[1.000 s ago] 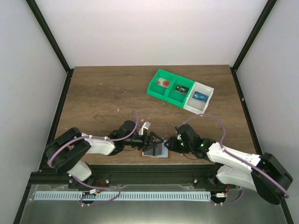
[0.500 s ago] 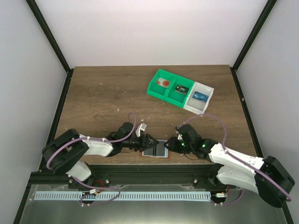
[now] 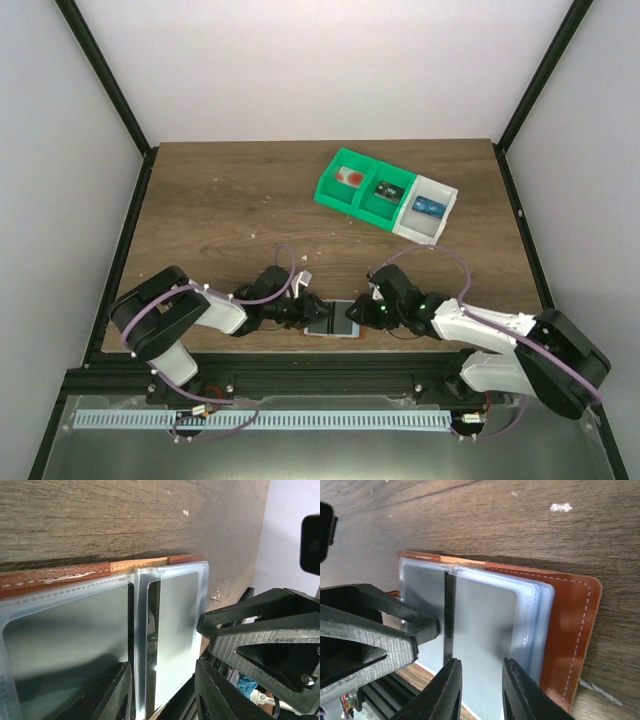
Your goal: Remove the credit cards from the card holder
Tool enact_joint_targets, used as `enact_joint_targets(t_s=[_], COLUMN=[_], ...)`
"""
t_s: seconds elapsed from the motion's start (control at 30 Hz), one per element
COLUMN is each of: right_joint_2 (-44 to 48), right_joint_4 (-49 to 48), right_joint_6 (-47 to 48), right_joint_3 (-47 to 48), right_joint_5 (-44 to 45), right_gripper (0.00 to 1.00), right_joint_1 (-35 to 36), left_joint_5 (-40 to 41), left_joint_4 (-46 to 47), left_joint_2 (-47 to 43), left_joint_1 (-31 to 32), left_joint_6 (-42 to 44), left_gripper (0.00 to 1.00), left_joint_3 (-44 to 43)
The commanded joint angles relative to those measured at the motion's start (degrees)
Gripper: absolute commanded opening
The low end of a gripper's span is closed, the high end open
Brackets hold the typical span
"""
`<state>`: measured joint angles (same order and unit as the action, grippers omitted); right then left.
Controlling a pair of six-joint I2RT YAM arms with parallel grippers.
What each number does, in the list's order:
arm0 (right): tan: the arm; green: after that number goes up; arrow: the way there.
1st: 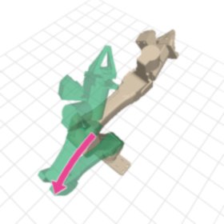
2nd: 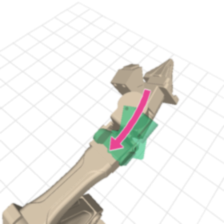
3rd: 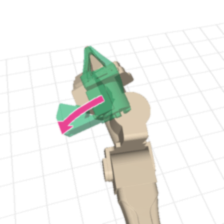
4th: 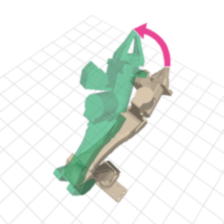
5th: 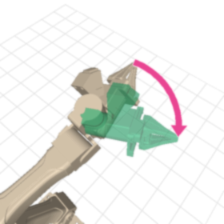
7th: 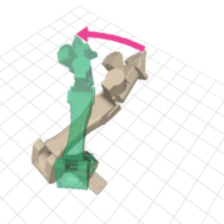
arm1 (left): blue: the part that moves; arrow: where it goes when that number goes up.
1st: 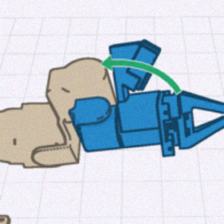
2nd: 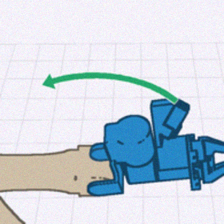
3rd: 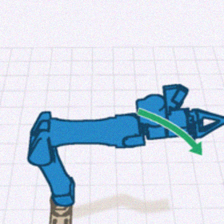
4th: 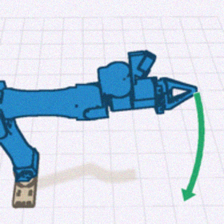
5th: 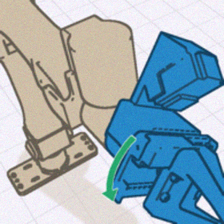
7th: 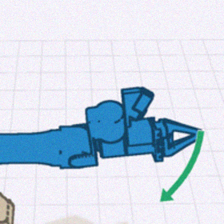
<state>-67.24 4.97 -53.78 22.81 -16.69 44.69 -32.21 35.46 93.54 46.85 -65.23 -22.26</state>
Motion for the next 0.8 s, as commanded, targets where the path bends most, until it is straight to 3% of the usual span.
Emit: enact_joint_targets(t_s=[0.0,0.53,0.77], right_joint_2=[-2.2,-5.1,-5.1], right_joint_4=[-2.0,-5.0,-5.2], right_joint_6=[0.3,0.7,0.0], right_joint_3=[-0.2,-3.4,-4.5], right_joint_5=[0.5,-0.1,0.5], right_gripper=[0.23,0.13,0.13], right_joint_1=[-0.5,-0.6,-0.5], left_joint_5=[-0.4,-2.5,-2.3], left_joint_4=[1.3,2.7,3.2], left_joint_2=[2.5,4.0,3.7], left_joint_1=[-0.1,0.3,0.3], left_joint_6=[1.8,1.3,1.0], left_gripper=[0.36,0.24,0.09], left_joint_3=[0.4,-1.8,-1.3])
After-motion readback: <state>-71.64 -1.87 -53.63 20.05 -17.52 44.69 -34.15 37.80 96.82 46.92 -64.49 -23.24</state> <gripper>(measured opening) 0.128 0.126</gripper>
